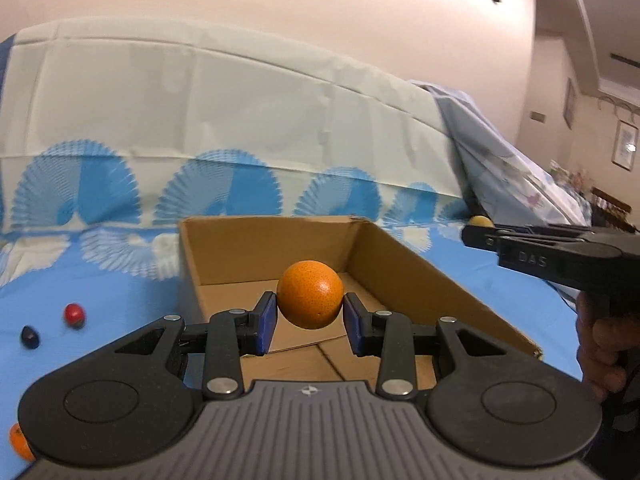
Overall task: Organize fruits
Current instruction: 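Carry the yellow-green fruit and the mandarin over the cardboard box with both grippers, then open the right gripper to drop the yellow-green fruit into the box while the left holds the mandarin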
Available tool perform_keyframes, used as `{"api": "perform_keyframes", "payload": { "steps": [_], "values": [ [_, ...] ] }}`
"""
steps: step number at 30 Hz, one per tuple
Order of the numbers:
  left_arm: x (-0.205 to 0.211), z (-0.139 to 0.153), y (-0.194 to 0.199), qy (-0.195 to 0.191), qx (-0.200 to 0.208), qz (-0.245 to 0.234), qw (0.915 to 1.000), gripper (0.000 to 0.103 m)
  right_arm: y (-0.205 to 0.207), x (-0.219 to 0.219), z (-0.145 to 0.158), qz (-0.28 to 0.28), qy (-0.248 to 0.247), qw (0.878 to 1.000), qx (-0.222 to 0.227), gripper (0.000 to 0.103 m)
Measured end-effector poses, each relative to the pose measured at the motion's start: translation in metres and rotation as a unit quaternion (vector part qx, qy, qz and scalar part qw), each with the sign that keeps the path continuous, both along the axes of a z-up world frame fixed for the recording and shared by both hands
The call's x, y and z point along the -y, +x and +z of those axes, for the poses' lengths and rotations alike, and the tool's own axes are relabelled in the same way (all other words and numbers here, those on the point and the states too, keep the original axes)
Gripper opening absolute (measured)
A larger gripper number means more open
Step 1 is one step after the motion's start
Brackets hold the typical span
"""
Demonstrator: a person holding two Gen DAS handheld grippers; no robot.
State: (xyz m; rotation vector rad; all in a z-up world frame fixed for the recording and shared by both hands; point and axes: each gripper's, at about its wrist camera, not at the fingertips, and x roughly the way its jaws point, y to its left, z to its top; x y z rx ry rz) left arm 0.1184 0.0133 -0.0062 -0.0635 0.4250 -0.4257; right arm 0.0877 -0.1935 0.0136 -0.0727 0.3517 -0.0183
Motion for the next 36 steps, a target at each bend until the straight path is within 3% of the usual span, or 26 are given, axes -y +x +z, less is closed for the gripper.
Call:
{"api": "perform_keyframes", "payload": {
  "steps": [36],
  "values": [
    [0.023,-0.010,0.008,0.016,0.003,-0.022,0.9996,0.040,0.017,-0.009,-0.010,0.007,-0.022,1.000,-0.017,0.026]
  ]
}}
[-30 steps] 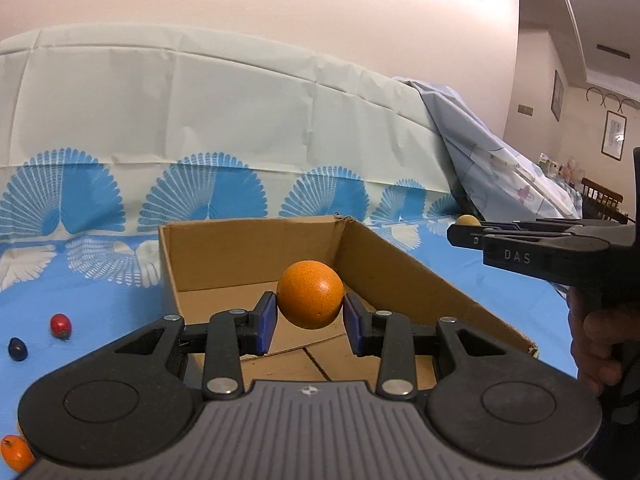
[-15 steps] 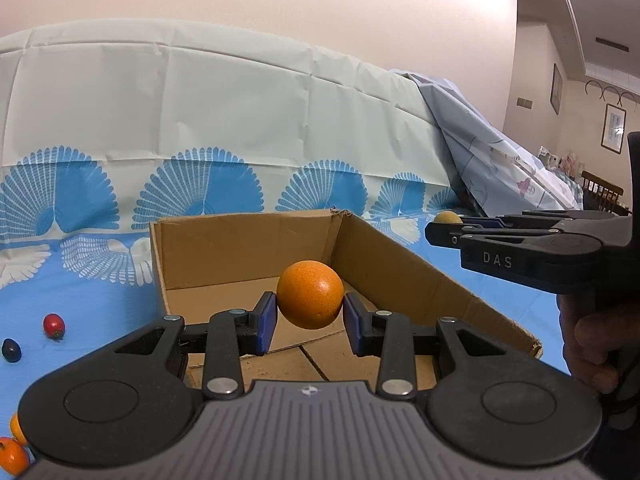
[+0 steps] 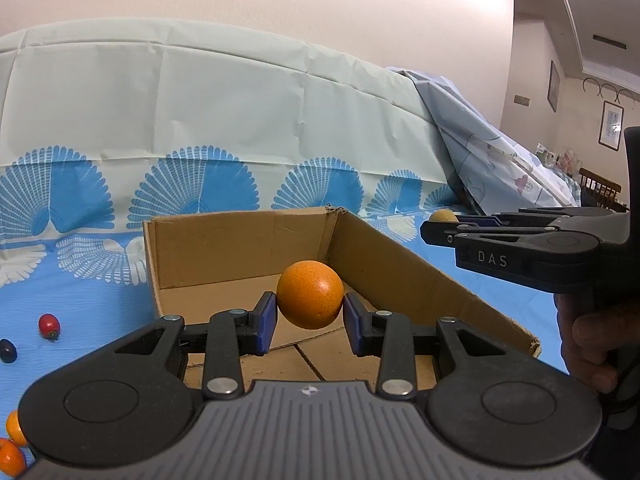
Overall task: Organize fruits
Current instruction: 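Open the right gripper to drop the yellow-green fruit into the box while the left holds the mandarin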
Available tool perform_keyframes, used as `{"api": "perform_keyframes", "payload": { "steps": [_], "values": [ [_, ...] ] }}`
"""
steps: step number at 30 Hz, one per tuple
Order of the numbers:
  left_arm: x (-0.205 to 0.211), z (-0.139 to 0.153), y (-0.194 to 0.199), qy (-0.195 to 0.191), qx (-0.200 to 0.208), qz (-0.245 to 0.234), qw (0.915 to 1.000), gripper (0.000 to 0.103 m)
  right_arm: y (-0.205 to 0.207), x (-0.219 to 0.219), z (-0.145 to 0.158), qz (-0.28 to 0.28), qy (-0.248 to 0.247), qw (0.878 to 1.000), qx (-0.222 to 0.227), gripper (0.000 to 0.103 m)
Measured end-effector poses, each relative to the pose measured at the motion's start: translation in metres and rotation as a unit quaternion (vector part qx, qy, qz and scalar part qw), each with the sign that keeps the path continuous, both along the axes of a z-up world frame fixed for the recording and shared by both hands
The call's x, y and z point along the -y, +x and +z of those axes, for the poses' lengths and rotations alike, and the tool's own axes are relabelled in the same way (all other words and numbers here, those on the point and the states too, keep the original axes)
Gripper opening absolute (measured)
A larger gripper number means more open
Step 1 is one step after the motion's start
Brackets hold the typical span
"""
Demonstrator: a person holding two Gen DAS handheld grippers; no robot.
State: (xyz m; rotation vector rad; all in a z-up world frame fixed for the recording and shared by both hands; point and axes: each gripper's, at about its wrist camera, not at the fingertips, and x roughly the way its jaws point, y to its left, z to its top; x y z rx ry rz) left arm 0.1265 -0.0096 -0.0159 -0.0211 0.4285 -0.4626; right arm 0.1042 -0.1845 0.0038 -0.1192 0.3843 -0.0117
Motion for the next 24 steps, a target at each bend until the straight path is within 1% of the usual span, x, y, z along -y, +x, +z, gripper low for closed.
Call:
{"api": "perform_keyframes", "payload": {
  "steps": [24],
  "values": [
    [-0.0005,-0.0005,0.0008,-0.001,-0.001,0.000,1.0000,0.040,0.0001,0.0003,-0.0026,0.003,-0.006,1.000,0.000,0.026]
  ]
}}
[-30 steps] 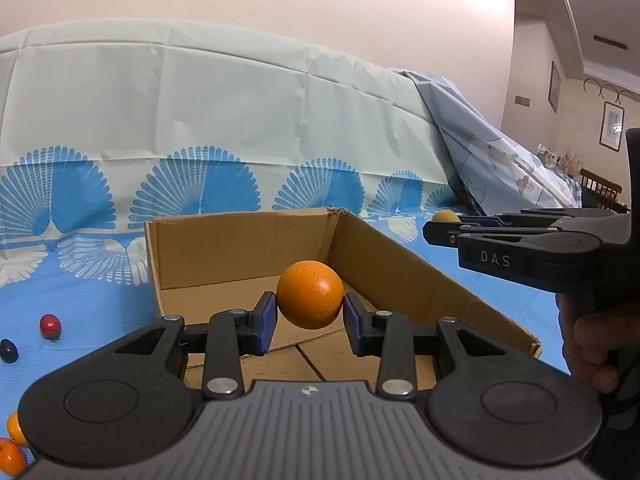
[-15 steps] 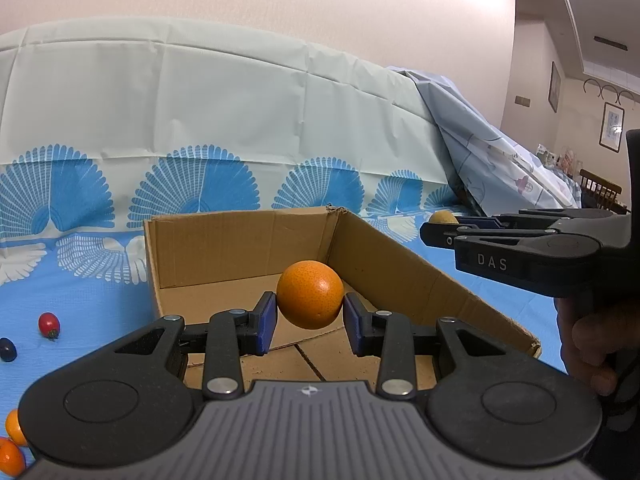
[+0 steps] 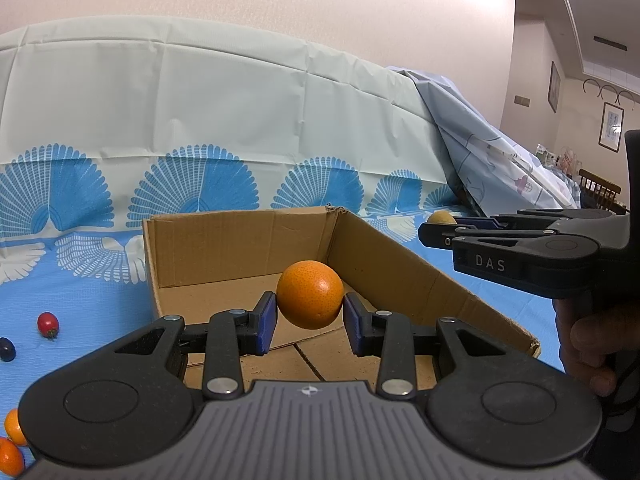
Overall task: Organize fruits
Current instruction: 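Open the right gripper to drop the yellow-green fruit into the box while the left holds the mandarin, then move both tools back toward the remaining fruits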
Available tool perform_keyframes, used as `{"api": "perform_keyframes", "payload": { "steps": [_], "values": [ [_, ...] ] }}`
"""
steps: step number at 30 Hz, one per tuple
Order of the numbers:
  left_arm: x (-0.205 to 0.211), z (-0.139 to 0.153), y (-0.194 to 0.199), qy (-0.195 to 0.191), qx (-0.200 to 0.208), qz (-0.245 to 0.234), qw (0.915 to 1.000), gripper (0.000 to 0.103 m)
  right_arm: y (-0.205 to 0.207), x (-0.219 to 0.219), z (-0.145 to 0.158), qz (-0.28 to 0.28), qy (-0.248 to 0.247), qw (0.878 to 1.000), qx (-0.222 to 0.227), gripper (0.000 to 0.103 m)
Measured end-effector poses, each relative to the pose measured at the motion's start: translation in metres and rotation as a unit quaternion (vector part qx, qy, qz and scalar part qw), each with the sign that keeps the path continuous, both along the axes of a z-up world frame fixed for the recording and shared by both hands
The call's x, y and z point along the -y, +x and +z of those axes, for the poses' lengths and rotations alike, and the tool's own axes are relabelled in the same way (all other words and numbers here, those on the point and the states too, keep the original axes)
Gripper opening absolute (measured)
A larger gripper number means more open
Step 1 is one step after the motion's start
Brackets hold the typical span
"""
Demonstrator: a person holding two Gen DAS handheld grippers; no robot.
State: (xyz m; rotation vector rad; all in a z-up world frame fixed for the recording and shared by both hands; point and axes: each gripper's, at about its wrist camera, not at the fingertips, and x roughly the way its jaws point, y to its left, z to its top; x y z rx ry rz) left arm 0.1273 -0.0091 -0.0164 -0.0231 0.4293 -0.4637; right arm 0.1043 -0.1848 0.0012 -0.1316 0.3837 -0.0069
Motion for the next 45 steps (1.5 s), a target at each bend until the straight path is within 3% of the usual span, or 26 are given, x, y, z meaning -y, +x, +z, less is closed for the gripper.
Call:
{"api": "perform_keyframes", "payload": {
  "steps": [33,34,36,37,45],
  "values": [
    [0.000,0.000,-0.001,-0.003,-0.002,-0.004,1.0000,0.040,0.002,-0.003,-0.004,0.005,-0.006,1.000,-0.006,0.026],
    [0.001,-0.001,-0.001,-0.006,-0.005,-0.006,1.0000,0.041,0.002,-0.003,-0.003,0.005,-0.005,1.000,-0.008,0.027],
    [0.002,-0.001,-0.001,-0.008,-0.009,-0.007,0.9999,0.059,0.004,-0.004,-0.003,0.001,-0.007,1.000,-0.010,0.044],
    [0.003,-0.001,-0.003,-0.006,-0.003,-0.004,1.0000,0.059,0.003,-0.004,-0.003,0.000,-0.008,1.000,-0.007,0.052],
    [-0.003,0.001,-0.010,-0.008,0.024,0.018,0.9995,0.059,0.002,-0.009,0.000,-0.004,-0.002,1.000,-0.001,0.053]
  ]
}}
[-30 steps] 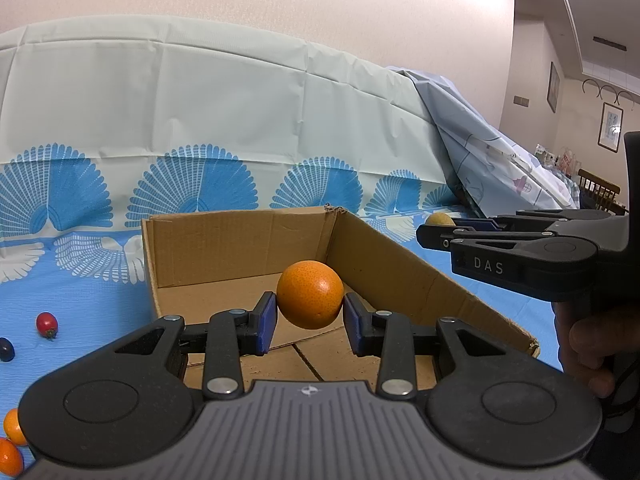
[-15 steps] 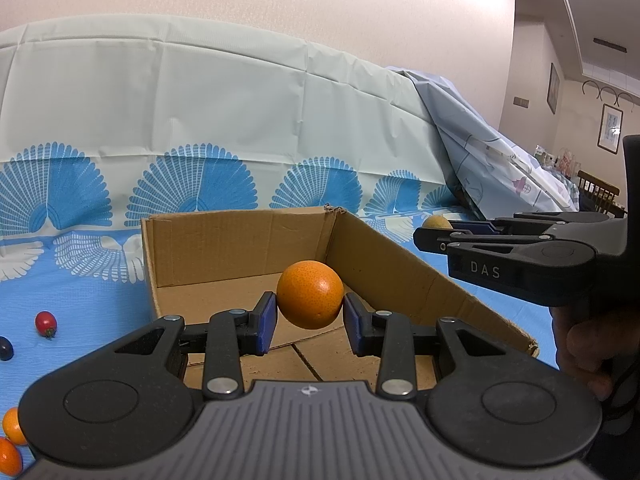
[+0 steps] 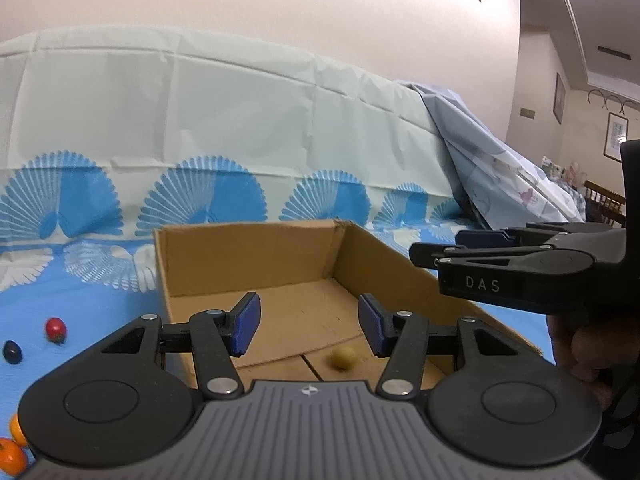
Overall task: Organize fruits
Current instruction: 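Move both tools back toward the remaining fruits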
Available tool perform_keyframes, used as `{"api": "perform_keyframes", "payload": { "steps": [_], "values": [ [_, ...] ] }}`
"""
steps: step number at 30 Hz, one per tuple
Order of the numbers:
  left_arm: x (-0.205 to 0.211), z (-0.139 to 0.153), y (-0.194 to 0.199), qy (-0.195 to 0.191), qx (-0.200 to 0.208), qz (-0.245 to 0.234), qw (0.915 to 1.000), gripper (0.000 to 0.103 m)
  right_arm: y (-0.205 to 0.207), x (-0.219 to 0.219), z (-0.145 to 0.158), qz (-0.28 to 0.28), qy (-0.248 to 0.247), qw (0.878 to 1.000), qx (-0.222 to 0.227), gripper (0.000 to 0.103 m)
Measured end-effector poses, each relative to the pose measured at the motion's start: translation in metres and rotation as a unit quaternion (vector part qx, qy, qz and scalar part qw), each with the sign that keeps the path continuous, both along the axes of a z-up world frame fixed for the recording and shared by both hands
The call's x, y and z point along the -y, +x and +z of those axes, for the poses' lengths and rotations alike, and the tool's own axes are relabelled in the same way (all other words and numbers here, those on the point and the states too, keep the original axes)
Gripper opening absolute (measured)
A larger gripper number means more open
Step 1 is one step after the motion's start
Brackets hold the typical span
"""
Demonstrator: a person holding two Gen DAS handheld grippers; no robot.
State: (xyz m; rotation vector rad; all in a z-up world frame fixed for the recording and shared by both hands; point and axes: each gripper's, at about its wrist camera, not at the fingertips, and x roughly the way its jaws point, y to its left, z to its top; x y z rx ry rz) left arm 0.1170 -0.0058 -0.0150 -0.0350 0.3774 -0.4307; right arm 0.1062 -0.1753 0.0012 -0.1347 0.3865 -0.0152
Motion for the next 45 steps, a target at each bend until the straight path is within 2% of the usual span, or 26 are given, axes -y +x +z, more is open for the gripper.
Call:
{"api": "perform_keyframes", "payload": {
  "steps": [7,9,12,15,17,19,21,22,23,24,26,27,28,29,32,34,35,36,37,38,39,40,42,43,44,45],
  "values": [
    [-0.015,0.006,-0.016,0.015,0.033,0.013,0.9993,0.052,-0.007,-0.017,0.002,0.000,-0.015,1.000,0.012,0.052],
    [-0.023,0.010,-0.019,0.022,0.030,0.020,0.9991,0.047,-0.011,-0.022,0.004,0.003,-0.016,1.000,0.022,0.052],
    [-0.046,0.020,-0.024,0.024,0.019,0.026,0.9992,0.047,-0.020,-0.027,0.009,0.005,-0.003,0.999,0.035,0.052],
    [-0.079,0.039,-0.032,0.031,0.036,0.079,0.9958,0.049,-0.026,-0.030,0.015,0.007,0.024,0.999,0.042,0.053],
    [-0.108,0.054,-0.037,0.047,0.054,0.134,0.9884,0.052,-0.029,-0.034,0.017,0.011,0.038,0.998,0.043,0.054],
    [-0.138,0.068,-0.040,0.074,0.079,0.197,0.9744,0.060,-0.032,-0.040,0.019,0.020,0.048,0.998,0.046,0.054],
    [-0.170,0.082,-0.038,0.124,0.097,0.282,0.9463,0.070,-0.034,-0.047,0.020,0.029,0.055,0.997,0.047,0.055],
    [-0.187,0.089,-0.033,0.159,0.102,0.338,0.9218,0.074,-0.035,-0.052,0.021,0.035,0.059,0.997,0.047,0.055],
    [-0.202,0.093,-0.028,0.183,0.104,0.380,0.9008,0.081,-0.035,-0.055,0.021,0.040,0.061,0.996,0.047,0.055],
    [-0.221,0.097,-0.024,0.199,0.103,0.416,0.8813,0.082,-0.037,-0.059,0.021,0.045,0.063,0.996,0.047,0.055],
    [-0.256,0.100,-0.014,0.219,0.085,0.466,0.8533,0.083,-0.040,-0.070,0.021,0.058,0.067,0.995,0.046,0.055],
    [-0.272,0.099,-0.008,0.226,0.072,0.482,0.8433,0.083,-0.042,-0.075,0.021,0.064,0.068,0.995,0.045,0.055],
    [-0.288,0.096,-0.003,0.231,0.055,0.493,0.8371,0.083,-0.044,-0.081,0.021,0.072,0.069,0.994,0.043,0.055],
    [-0.298,0.093,0.000,0.234,0.043,0.497,0.8344,0.083,-0.045,-0.087,0.020,0.078,0.069,0.994,0.042,0.055],
    [-0.317,0.085,-0.001,0.240,0.022,0.504,0.8295,0.083,-0.051,-0.105,0.018,0.101,0.065,0.992,0.037,0.055],
    [-0.324,0.081,-0.003,0.235,-0.011,0.509,0.8283,0.085,-0.055,-0.118,0.015,0.120,0.058,0.991,0.032,0.055],
    [-0.326,0.080,-0.005,0.234,-0.026,0.519,0.8215,0.085,-0.056,-0.124,0.013,0.128,0.054,0.990,0.031,0.055],
    [-0.330,0.079,-0.015,0.240,-0.029,0.542,0.8051,0.085,-0.057,-0.131,0.011,0.139,0.048,0.989,0.027,0.055],
    [-0.326,0.083,-0.026,0.241,-0.021,0.563,0.7904,0.085,-0.058,-0.137,0.010,0.148,0.043,0.988,0.024,0.055],
    [-0.317,0.090,-0.042,0.234,0.001,0.578,0.7821,0.085,-0.059,-0.142,0.008,0.156,0.038,0.987,0.023,0.055],
    [-0.309,0.094,-0.052,0.230,0.022,0.573,0.7864,0.087,-0.059,-0.148,0.007,0.164,0.034,0.986,0.020,0.055],
    [-0.294,0.097,-0.062,0.234,0.048,0.553,0.7981,0.089,-0.059,-0.153,0.005,0.172,0.031,0.984,0.016,0.056],
    [-0.271,0.099,-0.070,0.234,0.082,0.498,0.8308,0.097,-0.059,-0.162,0.002,0.184,0.027,0.982,0.009,0.057],
    [-0.260,0.098,-0.073,0.229,0.093,0.465,0.8499,0.097,-0.058,-0.168,-0.001,0.193,0.024,0.981,0.003,0.057],
    [-0.252,0.097,-0.074,0.223,0.105,0.439,0.8639,0.097,-0.058,-0.173,-0.002,0.200,0.021,0.980,0.000,0.057],
    [-0.247,0.096,-0.075,0.213,0.116,0.411,0.8791,0.092,-0.058,-0.178,-0.004,0.208,0.018,0.978,-0.004,0.057]
  ]
}}
